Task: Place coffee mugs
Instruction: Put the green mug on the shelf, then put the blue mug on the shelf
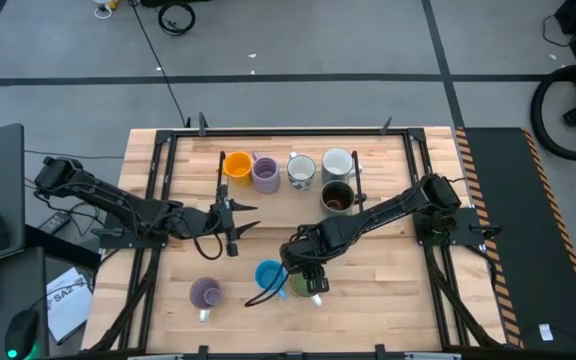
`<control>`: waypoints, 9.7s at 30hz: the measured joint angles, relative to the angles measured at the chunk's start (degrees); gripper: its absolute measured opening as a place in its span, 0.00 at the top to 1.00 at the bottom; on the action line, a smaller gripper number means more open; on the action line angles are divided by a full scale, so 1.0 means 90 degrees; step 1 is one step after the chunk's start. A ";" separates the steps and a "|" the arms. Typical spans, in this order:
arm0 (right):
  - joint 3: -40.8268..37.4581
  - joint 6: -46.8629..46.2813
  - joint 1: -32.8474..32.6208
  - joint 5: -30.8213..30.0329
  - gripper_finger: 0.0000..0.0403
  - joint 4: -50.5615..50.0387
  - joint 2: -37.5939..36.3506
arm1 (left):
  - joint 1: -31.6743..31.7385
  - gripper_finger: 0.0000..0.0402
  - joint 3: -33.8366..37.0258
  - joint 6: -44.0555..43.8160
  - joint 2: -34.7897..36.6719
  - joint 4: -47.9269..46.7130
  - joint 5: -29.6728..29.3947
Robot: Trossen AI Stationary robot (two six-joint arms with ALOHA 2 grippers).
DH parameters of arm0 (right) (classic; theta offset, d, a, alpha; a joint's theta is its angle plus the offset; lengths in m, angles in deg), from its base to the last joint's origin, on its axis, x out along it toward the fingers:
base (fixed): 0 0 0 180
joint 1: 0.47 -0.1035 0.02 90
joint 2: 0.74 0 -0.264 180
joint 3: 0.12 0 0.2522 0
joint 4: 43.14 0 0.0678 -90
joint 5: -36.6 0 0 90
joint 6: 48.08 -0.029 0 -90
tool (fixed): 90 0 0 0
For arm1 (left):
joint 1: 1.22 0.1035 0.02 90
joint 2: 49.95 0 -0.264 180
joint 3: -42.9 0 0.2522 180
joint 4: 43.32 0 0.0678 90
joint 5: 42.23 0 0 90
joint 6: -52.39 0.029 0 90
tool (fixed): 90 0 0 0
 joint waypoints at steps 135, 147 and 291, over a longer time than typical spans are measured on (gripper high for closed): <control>-0.1528 0.0293 0.1175 -0.3425 0.79 0.0730 -0.3457 | -0.0015 0.57 -0.0005 -0.0868 -0.0256 -0.0330 0.1420; -0.4123 0.1849 0.0765 -0.4236 0.79 0.4010 -0.4880 | 0.0507 0.57 -0.1210 -0.2884 -0.0404 -0.2956 0.1938; -0.7678 0.3881 0.0291 -0.4492 0.79 0.8925 -0.6527 | 0.3121 0.92 -0.6035 0.0638 -0.4476 -0.7780 0.3354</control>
